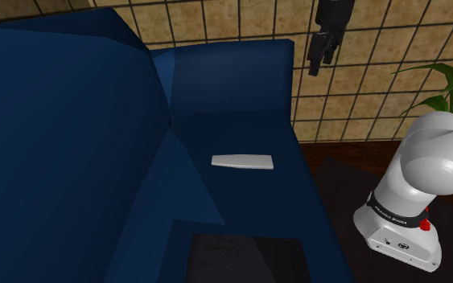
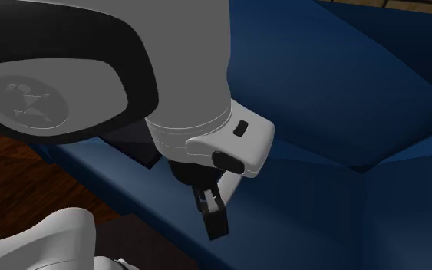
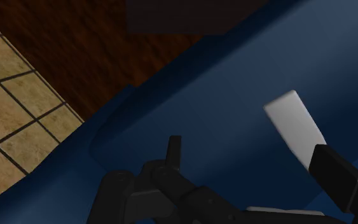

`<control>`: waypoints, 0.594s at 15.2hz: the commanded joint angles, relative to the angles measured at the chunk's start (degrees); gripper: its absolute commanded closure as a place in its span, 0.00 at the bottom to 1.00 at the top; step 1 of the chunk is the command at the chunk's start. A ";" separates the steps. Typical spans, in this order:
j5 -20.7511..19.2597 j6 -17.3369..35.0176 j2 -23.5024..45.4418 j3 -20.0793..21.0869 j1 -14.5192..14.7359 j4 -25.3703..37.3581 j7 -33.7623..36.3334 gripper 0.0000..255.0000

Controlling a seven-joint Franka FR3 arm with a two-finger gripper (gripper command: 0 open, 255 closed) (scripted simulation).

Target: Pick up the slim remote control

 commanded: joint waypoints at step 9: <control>2.09 14.96 7.78 0.19 5.13 -6.95 -6.26 0.00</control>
